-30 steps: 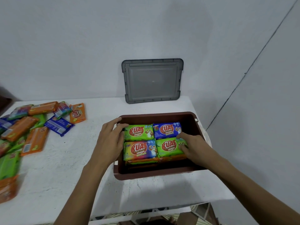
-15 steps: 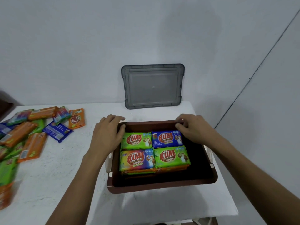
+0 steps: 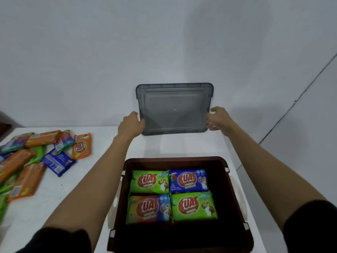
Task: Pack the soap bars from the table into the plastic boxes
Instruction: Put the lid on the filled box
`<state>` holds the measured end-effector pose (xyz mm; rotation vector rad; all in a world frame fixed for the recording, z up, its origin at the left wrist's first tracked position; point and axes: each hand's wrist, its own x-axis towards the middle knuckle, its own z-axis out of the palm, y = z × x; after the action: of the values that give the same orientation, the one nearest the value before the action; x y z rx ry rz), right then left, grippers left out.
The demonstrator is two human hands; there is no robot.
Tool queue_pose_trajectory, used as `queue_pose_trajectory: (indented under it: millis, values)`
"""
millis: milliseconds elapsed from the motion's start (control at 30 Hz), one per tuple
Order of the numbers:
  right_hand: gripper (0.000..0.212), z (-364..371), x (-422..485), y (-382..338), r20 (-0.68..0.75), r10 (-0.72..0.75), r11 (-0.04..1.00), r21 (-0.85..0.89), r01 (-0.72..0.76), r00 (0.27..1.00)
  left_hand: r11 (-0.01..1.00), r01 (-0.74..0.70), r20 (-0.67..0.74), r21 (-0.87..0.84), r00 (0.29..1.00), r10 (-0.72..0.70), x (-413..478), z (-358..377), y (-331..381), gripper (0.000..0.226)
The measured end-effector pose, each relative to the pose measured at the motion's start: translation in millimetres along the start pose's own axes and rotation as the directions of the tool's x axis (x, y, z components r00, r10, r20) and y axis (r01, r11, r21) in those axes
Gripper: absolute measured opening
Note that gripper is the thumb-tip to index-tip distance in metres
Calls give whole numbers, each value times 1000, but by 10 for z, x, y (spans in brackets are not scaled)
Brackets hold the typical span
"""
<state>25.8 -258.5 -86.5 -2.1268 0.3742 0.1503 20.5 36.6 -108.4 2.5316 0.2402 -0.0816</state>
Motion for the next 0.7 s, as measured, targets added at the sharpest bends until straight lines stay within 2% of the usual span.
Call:
queue_pose_trajectory:
  millis: [100,200,267,333,400,500,600,700]
  values:
    - [65,-6,170,13,85,105,982,149,-116,991,994,84,97,-77,992,-76,181,68,34,52]
    - [67,11,248,30,157,165,955,223,-198,974,918,203,199,-341,970,-141,264,101,109,47]
    - [59,24,268,57,208,176,953,207,-220,962,845,259,252,-467,955,-153,265,90,177,41]
    - [43,28,267,71,215,183,950,213,-229,959,820,280,282,-499,947,-152,263,72,205,42]
    - [34,11,238,85,185,195,907,340,-249,963,814,275,267,-512,951,-153,248,49,188,41]
    - [36,-72,168,134,168,186,823,512,-247,968,762,255,200,-596,965,-167,196,-1,119,39]
    - [43,-183,90,219,195,145,774,588,-234,970,653,246,167,-716,969,-182,64,-70,29,42]
    - [44,-244,-31,276,223,132,685,684,-251,966,539,263,206,-800,965,-165,-103,-159,-74,42]
